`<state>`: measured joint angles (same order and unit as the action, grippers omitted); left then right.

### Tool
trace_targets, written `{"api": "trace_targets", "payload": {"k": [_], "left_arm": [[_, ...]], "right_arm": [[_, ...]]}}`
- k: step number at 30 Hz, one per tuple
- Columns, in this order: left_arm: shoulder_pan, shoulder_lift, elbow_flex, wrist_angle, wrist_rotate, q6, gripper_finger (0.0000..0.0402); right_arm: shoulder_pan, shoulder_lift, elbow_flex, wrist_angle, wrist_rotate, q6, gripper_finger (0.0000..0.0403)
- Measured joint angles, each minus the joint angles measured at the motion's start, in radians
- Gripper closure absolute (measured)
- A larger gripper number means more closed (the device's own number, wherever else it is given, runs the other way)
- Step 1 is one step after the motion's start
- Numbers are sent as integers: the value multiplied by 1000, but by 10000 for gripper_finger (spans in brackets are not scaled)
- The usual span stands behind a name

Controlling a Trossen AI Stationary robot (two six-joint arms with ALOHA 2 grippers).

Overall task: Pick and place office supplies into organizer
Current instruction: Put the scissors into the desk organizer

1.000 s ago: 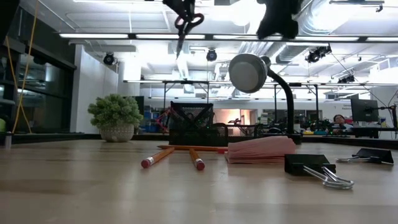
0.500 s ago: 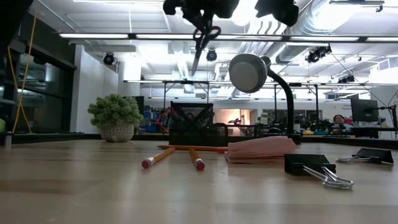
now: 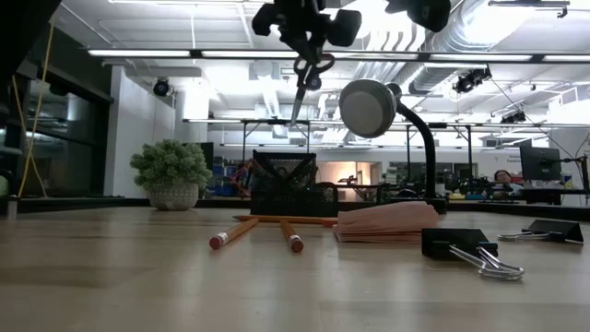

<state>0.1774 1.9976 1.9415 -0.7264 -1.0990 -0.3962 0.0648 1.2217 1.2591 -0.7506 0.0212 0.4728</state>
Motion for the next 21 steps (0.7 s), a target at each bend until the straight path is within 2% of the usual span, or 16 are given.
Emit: {"api": "trace_targets", "payload": {"k": [15,21], "left_arm": [[-10,55,-2,-18,-126,15,345],[-22,69,-65,33,-137,23,342]], "right_arm": [[4,0,0,1,3,60,329],[4,0,0,11,2,104,329]]}}
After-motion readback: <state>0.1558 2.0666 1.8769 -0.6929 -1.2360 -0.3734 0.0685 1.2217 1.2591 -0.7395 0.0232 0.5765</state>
